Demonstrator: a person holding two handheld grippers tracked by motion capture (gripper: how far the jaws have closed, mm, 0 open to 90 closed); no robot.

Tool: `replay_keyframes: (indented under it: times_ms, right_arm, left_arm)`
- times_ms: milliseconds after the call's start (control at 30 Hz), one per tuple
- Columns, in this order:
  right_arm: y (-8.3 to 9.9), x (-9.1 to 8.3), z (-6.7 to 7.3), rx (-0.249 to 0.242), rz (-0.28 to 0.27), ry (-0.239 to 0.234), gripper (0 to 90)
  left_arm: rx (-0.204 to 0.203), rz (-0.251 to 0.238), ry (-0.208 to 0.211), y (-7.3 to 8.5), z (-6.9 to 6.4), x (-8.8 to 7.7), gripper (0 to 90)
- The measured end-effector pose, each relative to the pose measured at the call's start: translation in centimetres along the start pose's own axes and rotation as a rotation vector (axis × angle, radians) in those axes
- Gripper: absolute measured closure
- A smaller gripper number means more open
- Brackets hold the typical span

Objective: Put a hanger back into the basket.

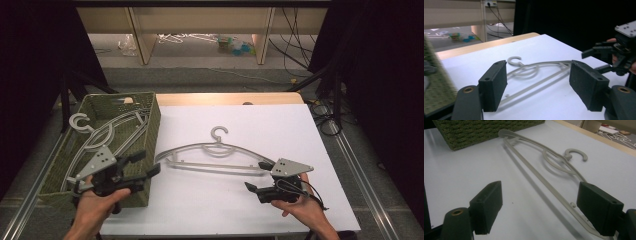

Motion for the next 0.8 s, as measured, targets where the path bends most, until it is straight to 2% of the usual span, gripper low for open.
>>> replay_keyframes:
  times_ms: [33, 133, 167, 200, 233, 267, 300, 367, 400, 467, 500, 567, 600, 767, 800]
  right_arm:
    - [0.0, 0.0, 0.0, 0.002, 0.001, 0.003, 21.7]
    - [0.1, 0.0, 0.1, 0.01, 0.001, -0.002, 21.7]
    - [0.0, -0.1, 0.1, 0.01, 0.003, -0.004, 21.6]
    - [0.0, -0.1, 0.1, 0.01, 0.003, -0.004, 21.6]
    - [0.0, -0.1, 0.1, 0.011, 0.003, -0.004, 21.6]
    - [0.0, -0.1, 0.2, 0.009, 0.002, -0.004, 21.6]
    - [0.0, -0.1, 0.2, 0.009, 0.002, -0.004, 21.6]
    - [0.0, -0.1, 0.2, 0.008, 0.001, -0.006, 21.5]
    - [0.0, -0.1, 0.2, 0.005, -0.002, -0.004, 21.5]
    - [0.0, 0.0, 0.2, -0.004, -0.004, -0.002, 21.5]
    - [0.1, 0.0, 0.2, -0.009, -0.003, -0.005, 21.5]
    - [0.1, 0.1, 0.2, -0.007, -0.008, -0.011, 21.5]
    - [0.3, 0.2, 0.2, 0.003, 0.009, -0.013, 21.5]
    - [0.4, 0.1, 0.0, 0.007, -0.002, -0.005, 21.5]
    - [0.4, 0.1, 0.0, 0.007, -0.004, -0.002, 21.4]
  left_arm:
    - [0.007, 0.002, 0.009, 0.3, -0.4, 0.3, 28.9]
    - [-0.009, 0.007, 0.031, 0.7, -1.3, 0.9, 27.6]
    - [0.015, 0.007, 0.041, 1.2, -2.0, 1.3, 27.5]
    - [0.015, 0.007, 0.041, 1.2, -2.0, 1.3, 26.8]
    - [0.034, 0.014, 0.053, 1.5, -2.3, 1.5, 26.8]
    - [0.052, 0.036, 0.051, 2.2, -2.8, 2.0, 24.3]
    - [0.035, 0.042, 0.046, 2.5, -3.0, 2.3, 23.8]
    - [0.048, 0.046, 0.041, 2.8, -3.0, 2.5, 19.7]
    - [0.013, 0.06, 0.041, 3.4, -3.1, 2.9, 19.8]
    - [0.015, 0.065, 0.051, 3.7, -3.2, 3.1, 20.5]
    - [0.001, 0.071, 0.052, 4.0, -3.3, 3.3, 20.5]
    - [0.008, 0.074, 0.05, 4.4, -3.5, 3.7, 20.5]
    - [0.026, 0.076, 0.046, 4.7, -3.7, 4.1, 20.4]
    - [0.028, 0.066, 0.053, 5.0, -4.1, 4.9, 19.5]
    - [0.038, 0.074, 0.051, 5.2, -4.2, 5.1, 18.9]
Point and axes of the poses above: each handheld gripper's, and its own axes: x roughly forward along the jaws, y roughly out of its underside, z roughly to its left, the point moved 5 cm from there along x, roughly forward along the jaws, and after that the axes turned 11 degrees about z, right-handed, at the moved point
